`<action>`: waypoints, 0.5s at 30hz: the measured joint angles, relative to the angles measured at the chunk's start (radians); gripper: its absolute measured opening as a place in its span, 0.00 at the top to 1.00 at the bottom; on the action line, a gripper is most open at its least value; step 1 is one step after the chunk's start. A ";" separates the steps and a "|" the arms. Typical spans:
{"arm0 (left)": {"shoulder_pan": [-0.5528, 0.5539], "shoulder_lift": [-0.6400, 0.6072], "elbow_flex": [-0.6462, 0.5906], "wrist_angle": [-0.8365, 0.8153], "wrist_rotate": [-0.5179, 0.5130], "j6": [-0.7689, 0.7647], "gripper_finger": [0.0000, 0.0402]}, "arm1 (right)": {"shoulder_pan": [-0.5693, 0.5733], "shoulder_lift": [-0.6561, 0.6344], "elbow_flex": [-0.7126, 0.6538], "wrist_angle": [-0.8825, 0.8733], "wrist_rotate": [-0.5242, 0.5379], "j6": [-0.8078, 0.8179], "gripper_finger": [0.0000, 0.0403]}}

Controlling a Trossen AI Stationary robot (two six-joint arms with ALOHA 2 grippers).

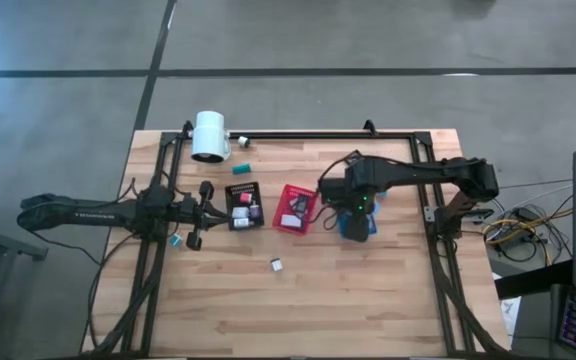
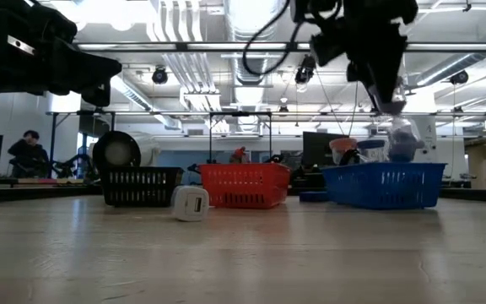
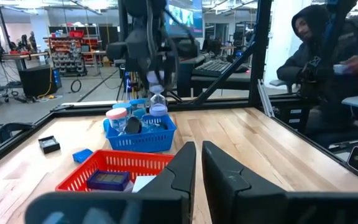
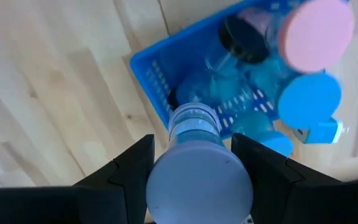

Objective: Pick & Place Office items
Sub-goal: Put the purple hourglass into the blue bin

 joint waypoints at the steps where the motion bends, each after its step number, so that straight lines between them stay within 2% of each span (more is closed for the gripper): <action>1: 0.000 0.000 0.000 0.000 0.000 0.000 0.91 | 0.000 -0.001 -0.020 0.003 0.000 0.000 0.53; 15: 0.000 0.000 0.000 0.000 0.000 0.004 0.91 | -0.004 0.001 -0.231 0.210 0.022 -0.027 0.53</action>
